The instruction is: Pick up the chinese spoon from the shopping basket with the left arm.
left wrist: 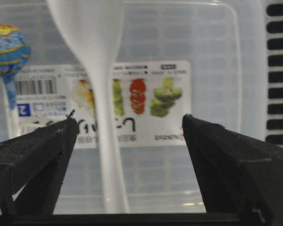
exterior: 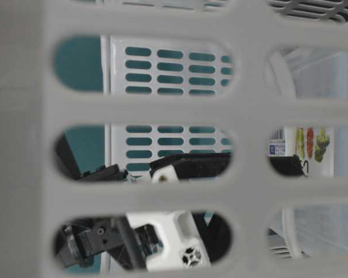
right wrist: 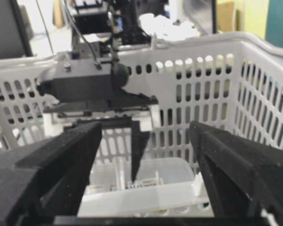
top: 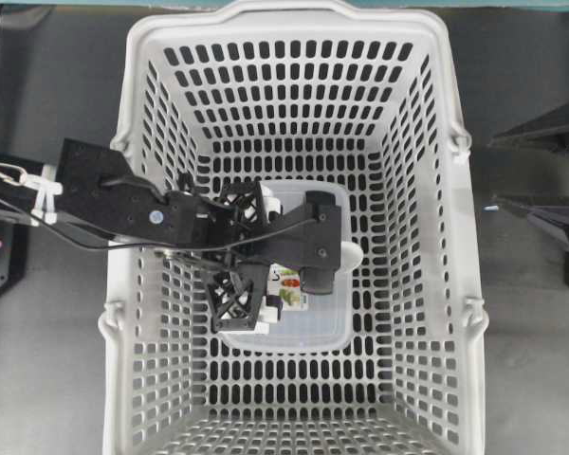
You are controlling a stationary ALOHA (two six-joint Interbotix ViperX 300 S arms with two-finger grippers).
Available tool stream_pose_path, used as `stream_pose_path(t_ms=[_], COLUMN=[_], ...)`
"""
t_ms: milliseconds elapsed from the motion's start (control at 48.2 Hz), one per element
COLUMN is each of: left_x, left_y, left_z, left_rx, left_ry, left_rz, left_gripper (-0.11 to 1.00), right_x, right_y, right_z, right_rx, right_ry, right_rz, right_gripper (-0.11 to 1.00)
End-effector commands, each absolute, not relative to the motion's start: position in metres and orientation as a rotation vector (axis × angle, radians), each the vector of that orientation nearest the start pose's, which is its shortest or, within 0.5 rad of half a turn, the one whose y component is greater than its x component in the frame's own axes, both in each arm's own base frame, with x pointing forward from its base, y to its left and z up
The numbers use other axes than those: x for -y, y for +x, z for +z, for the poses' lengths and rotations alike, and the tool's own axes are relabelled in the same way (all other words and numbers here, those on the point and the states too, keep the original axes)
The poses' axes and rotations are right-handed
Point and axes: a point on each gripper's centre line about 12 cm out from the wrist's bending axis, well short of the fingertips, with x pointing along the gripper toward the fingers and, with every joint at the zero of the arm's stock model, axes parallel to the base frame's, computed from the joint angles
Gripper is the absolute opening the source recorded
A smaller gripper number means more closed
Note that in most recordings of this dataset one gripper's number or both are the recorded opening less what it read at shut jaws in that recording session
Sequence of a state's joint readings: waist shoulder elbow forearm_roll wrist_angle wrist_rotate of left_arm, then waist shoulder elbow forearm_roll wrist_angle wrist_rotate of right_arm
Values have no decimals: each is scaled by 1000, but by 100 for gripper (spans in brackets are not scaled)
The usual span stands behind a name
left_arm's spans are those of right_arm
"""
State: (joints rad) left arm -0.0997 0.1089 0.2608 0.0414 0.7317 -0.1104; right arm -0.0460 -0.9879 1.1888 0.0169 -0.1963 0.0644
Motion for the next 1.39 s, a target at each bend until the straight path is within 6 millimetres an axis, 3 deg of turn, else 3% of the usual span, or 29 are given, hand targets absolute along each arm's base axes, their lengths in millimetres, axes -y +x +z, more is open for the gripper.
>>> stream_pose_path(t_ms=[0,125,228,498,706,851,1059,1370], left_x=[34,34,34,35,33,33,32,32], left_y=[424,423,422,422,421,417,404,402], left_z=[209,203,194,195,221,263,315,342], left_rx=[-1088,-1103,-1118,-1117,-1051,-970,-991,-1011], left_ry=[-9,-5,1,17,23,15,14,6], left_rz=[-8,-9,-11,-24,-29,-31,-23,-16], left_gripper=[86,84,74,13,13,13,13,13], right_x=[10,10,10,10,10,10,10,10], right_y=[195,194,194,194,194,193,189,185], right_z=[285,285,284,284,281,280,282,281], right_rx=[8,10,8,8,-2,-5,-5,-15], right_ry=[84,82,82,82,83,84,84,85], right_rz=[-55,-55,-55,-55,-55,-55,-54,-54], right_gripper=[72,72,72,72,72,72,72,72])
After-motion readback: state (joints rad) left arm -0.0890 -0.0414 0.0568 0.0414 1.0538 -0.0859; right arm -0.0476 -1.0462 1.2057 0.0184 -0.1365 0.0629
